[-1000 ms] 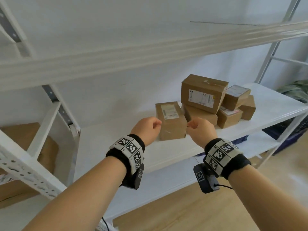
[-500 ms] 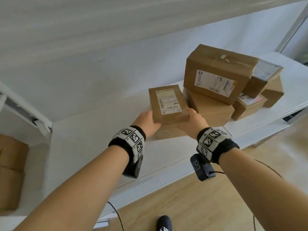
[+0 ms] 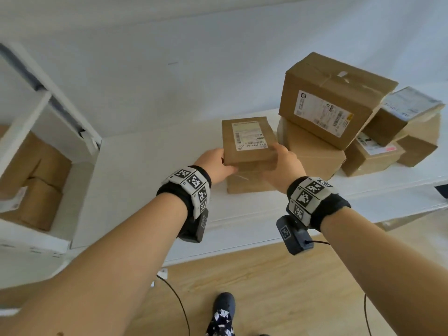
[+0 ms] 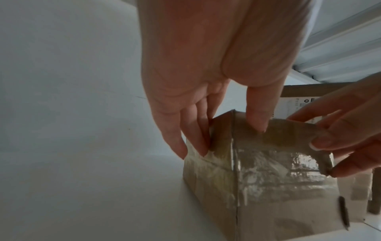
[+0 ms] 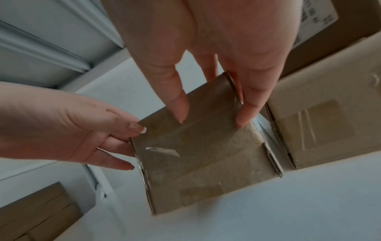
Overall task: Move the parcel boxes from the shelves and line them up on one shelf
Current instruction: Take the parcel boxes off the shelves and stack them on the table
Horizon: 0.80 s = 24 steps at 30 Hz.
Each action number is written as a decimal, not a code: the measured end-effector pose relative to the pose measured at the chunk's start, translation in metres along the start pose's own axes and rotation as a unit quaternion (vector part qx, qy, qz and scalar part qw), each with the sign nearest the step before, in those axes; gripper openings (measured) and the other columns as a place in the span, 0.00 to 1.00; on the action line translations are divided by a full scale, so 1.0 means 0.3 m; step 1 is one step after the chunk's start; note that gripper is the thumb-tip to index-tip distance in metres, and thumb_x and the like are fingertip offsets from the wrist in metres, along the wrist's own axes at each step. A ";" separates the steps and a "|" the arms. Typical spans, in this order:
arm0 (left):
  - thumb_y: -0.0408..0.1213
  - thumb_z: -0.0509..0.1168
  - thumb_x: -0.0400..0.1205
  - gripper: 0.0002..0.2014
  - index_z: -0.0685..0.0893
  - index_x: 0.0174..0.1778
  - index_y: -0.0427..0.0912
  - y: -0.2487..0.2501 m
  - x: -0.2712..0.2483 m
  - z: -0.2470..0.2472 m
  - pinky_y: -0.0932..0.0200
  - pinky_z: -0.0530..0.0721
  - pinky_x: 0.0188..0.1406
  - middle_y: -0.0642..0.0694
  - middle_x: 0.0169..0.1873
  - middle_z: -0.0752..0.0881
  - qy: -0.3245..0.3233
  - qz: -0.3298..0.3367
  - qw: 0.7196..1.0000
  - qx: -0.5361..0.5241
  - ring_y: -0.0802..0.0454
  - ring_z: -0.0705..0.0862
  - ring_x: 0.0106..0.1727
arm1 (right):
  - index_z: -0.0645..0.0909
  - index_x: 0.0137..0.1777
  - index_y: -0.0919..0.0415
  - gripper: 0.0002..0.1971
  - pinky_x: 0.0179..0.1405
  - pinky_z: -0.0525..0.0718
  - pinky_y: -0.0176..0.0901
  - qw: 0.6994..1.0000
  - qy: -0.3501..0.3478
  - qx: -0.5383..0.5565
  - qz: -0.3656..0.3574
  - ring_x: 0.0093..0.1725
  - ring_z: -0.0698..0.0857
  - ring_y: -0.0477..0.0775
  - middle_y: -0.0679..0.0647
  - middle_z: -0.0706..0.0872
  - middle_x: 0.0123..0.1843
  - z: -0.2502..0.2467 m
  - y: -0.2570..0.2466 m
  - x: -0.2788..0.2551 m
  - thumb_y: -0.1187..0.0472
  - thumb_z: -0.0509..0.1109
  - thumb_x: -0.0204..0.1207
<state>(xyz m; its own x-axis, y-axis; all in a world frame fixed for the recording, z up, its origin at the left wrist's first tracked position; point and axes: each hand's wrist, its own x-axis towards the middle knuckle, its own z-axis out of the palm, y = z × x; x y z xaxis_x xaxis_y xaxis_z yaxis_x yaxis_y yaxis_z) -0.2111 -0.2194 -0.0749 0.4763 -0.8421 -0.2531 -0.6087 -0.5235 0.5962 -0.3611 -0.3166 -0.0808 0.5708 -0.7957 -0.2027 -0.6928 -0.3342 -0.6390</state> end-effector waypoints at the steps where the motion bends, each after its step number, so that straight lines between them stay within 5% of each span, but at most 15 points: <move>1: 0.43 0.69 0.78 0.18 0.79 0.63 0.44 0.005 -0.025 -0.001 0.60 0.77 0.50 0.47 0.57 0.85 0.007 -0.003 1.000 -0.002 0.50 0.82 0.53 | 0.58 0.79 0.54 0.36 0.49 0.76 0.40 1.000 -0.001 -0.005 -0.010 0.62 0.78 0.60 0.60 0.71 0.71 -0.013 -0.006 -0.018 0.63 0.69 0.73; 6: 0.44 0.70 0.77 0.20 0.81 0.64 0.45 0.006 -0.187 -0.017 0.59 0.78 0.51 0.48 0.55 0.86 0.058 -0.021 0.998 -0.022 0.49 0.84 0.53 | 0.58 0.79 0.54 0.36 0.56 0.82 0.46 0.998 -0.021 -0.023 -0.063 0.60 0.79 0.61 0.61 0.69 0.70 -0.048 -0.062 -0.128 0.60 0.69 0.73; 14: 0.43 0.72 0.75 0.21 0.81 0.65 0.45 -0.100 -0.513 -0.074 0.62 0.76 0.50 0.49 0.56 0.86 0.131 -0.075 0.987 -0.051 0.53 0.82 0.50 | 0.59 0.76 0.54 0.37 0.51 0.85 0.48 0.986 -0.084 -0.050 -0.135 0.48 0.78 0.55 0.58 0.70 0.65 0.032 -0.214 -0.320 0.54 0.72 0.69; 17: 0.43 0.73 0.74 0.18 0.83 0.60 0.46 -0.162 -0.639 -0.113 0.63 0.75 0.47 0.50 0.51 0.86 0.141 -0.103 0.983 -0.055 0.53 0.82 0.48 | 0.61 0.75 0.54 0.38 0.53 0.85 0.52 0.978 -0.112 -0.072 -0.162 0.52 0.80 0.58 0.58 0.72 0.62 0.086 -0.292 -0.394 0.51 0.73 0.66; 22: 0.48 0.74 0.73 0.17 0.86 0.54 0.44 -0.305 -0.850 -0.198 0.61 0.75 0.42 0.50 0.44 0.85 0.128 -0.159 0.978 -0.036 0.52 0.82 0.45 | 0.67 0.69 0.54 0.35 0.39 0.82 0.44 0.950 -0.193 -0.132 -0.206 0.48 0.81 0.55 0.53 0.78 0.53 0.198 -0.457 -0.522 0.48 0.75 0.64; 24: 0.52 0.74 0.71 0.21 0.86 0.53 0.42 -0.392 -0.939 -0.236 0.61 0.78 0.41 0.48 0.44 0.87 0.117 -0.185 0.975 -0.025 0.51 0.84 0.45 | 0.68 0.66 0.55 0.35 0.41 0.86 0.47 0.938 -0.225 -0.162 -0.210 0.48 0.81 0.55 0.53 0.78 0.53 0.269 -0.534 -0.582 0.45 0.76 0.61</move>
<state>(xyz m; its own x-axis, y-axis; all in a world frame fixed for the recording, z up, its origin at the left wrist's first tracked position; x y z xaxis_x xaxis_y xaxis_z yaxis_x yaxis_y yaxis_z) -0.2288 0.0884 -0.0197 0.7924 -0.5412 -0.2816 -0.3382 -0.7738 0.5355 -0.3142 -0.0834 -0.0031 0.9005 -0.2912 -0.3229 -0.4221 -0.7639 -0.4882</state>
